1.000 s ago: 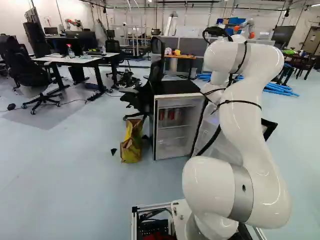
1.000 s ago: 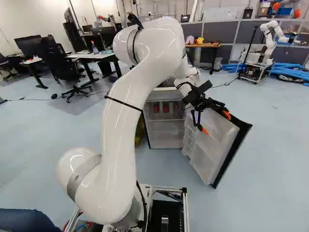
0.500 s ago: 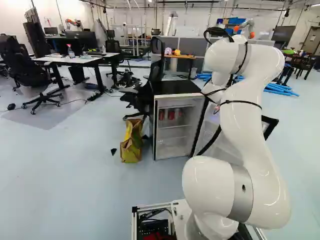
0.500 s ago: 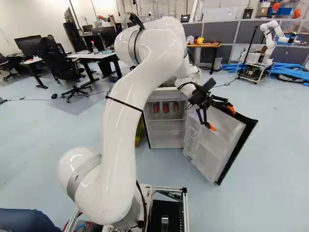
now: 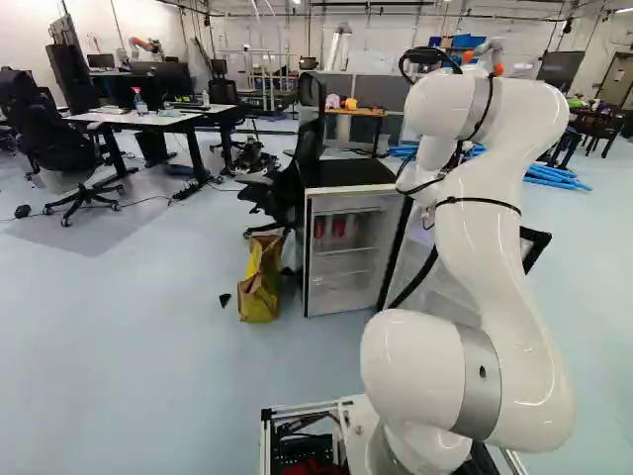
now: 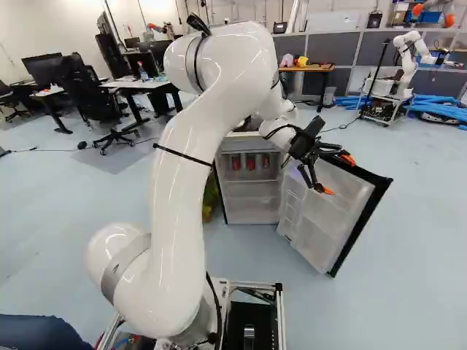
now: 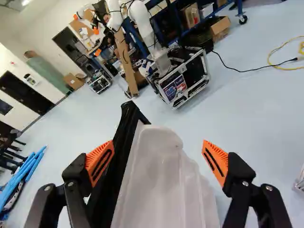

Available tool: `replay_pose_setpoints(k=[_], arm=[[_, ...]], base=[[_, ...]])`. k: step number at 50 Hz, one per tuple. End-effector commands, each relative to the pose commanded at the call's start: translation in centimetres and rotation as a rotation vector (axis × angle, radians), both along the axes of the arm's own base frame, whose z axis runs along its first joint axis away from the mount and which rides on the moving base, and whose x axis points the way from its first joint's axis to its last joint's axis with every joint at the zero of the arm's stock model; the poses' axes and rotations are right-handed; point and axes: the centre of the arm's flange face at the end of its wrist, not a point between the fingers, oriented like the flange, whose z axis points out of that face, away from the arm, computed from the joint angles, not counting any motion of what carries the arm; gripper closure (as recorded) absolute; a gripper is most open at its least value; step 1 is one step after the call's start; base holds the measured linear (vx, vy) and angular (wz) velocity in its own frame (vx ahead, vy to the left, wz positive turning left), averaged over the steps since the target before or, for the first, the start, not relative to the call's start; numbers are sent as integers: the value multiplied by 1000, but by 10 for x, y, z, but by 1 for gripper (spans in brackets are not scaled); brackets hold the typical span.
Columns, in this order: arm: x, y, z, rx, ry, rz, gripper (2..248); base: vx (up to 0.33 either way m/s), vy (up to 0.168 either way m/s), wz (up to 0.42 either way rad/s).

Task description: Grab a drink from the fridge

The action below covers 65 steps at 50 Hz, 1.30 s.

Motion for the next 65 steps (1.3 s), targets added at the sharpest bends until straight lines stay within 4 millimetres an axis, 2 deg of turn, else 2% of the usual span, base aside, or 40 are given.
replay_pose_setpoints(k=[31,65], arm=[[-31,40,6,-28,117,358,3],[-68,93,17,-73,240,761,3]], base=[[0,0,0],[0,0,0]])
